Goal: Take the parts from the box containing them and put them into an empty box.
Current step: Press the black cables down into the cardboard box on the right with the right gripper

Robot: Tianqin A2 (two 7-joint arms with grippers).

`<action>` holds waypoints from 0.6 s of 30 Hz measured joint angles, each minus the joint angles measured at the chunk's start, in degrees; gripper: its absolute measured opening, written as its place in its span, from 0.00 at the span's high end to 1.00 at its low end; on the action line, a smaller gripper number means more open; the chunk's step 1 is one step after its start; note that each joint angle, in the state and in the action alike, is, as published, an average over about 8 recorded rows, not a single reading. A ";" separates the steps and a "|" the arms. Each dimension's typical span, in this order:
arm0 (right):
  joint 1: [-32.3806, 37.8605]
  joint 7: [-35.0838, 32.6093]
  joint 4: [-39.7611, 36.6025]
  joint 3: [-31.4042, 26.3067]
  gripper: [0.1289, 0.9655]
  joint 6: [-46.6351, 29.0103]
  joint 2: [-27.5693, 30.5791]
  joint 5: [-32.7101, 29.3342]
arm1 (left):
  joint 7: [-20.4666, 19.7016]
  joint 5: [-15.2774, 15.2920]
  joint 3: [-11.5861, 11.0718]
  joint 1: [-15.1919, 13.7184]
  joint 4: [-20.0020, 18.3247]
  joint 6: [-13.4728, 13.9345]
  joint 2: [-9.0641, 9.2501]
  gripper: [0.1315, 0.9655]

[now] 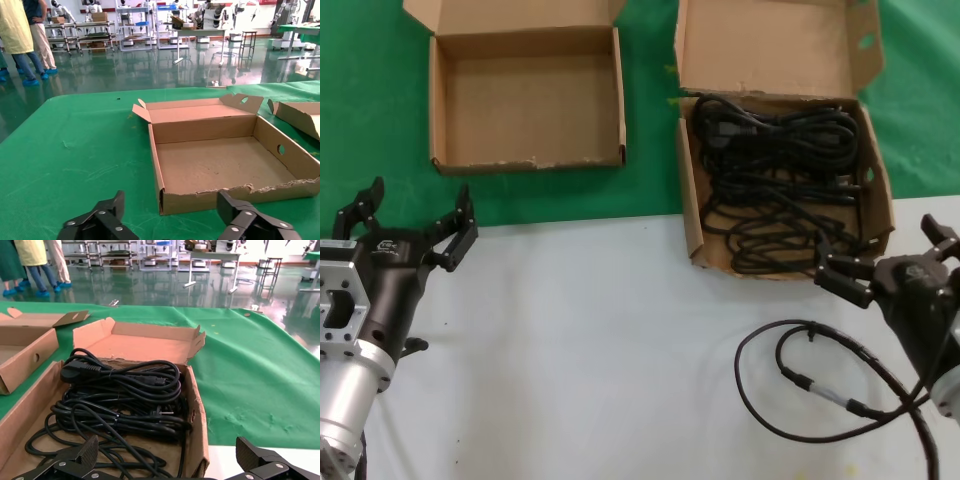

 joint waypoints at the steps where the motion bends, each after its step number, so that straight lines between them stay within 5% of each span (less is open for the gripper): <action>1: 0.09 -0.07 0.21 -0.53 0.00 0.29 0.76 0.22 | 0.00 0.00 0.00 0.00 0.00 0.00 0.00 0.31; 13: 7.82 -6.40 5.22 -15.26 0.00 3.37 21.73 4.55 | 0.00 0.00 0.00 0.00 0.00 0.00 0.00 0.64; 18: 15.80 -6.85 4.83 -23.05 0.00 -0.50 30.36 1.28 | 0.00 0.00 0.00 0.00 0.00 0.00 0.00 0.67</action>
